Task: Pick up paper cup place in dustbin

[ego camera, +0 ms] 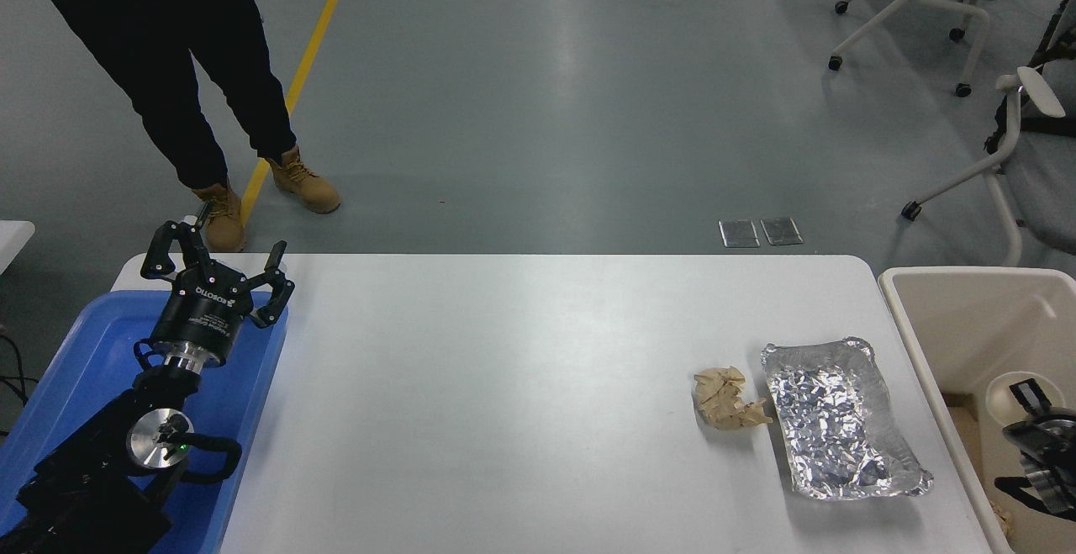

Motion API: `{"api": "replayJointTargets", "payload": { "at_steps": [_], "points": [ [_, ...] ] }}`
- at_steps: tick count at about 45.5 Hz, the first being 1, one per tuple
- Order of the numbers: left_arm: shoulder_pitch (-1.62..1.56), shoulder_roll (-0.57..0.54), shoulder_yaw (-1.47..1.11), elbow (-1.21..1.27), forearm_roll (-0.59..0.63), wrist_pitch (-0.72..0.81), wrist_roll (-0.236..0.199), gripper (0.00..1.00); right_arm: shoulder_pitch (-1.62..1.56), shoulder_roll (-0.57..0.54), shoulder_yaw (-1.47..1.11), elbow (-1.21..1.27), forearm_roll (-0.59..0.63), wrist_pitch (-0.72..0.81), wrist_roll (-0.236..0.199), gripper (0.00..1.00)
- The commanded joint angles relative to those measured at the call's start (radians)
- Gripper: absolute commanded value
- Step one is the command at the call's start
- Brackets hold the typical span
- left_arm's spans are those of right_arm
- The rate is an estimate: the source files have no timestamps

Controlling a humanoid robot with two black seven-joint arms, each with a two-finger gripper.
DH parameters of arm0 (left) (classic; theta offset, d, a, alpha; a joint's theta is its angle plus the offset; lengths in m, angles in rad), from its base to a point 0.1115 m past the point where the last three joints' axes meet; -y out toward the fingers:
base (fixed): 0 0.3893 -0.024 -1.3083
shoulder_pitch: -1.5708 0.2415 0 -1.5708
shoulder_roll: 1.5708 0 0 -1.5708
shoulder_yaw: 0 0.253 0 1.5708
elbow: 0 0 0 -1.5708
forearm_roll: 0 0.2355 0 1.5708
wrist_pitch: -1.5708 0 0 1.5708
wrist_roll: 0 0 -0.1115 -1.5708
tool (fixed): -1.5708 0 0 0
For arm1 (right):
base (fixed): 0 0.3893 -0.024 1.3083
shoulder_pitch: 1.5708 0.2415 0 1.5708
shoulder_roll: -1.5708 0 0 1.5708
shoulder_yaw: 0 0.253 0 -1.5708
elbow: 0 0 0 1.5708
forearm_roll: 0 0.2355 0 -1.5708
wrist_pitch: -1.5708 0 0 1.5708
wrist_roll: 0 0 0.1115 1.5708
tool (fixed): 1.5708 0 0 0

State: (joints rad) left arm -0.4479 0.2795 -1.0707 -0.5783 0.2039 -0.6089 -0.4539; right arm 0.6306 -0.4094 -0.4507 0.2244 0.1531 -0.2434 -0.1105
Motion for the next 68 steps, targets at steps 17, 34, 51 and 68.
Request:
{"api": "replayJointTargets", "payload": {
  "at_steps": [17, 34, 51, 68],
  "points": [
    [0.000, 0.000, 0.000, 0.000, 0.000, 0.000, 0.001, 0.98, 0.181, -0.042, -0.026, 0.076, -0.017, 0.021, 0.002, 1.00],
    [0.000, 0.000, 0.000, 0.000, 0.000, 0.000, 0.001, 0.98, 0.722, -0.017, -0.572, 0.496, -0.014, 0.024, 0.002, 1.00],
    [0.000, 0.000, 0.000, 0.000, 0.000, 0.000, 0.001, 0.98, 1.205, 0.007, -0.724, 0.835, -0.007, 0.346, -0.002, 1.00],
    [0.000, 0.000, 0.000, 0.000, 0.000, 0.000, 0.001, 0.98, 1.587, 0.003, -0.769, 1.171, -0.009, 0.685, -0.003, 1.00]
  ]
}}
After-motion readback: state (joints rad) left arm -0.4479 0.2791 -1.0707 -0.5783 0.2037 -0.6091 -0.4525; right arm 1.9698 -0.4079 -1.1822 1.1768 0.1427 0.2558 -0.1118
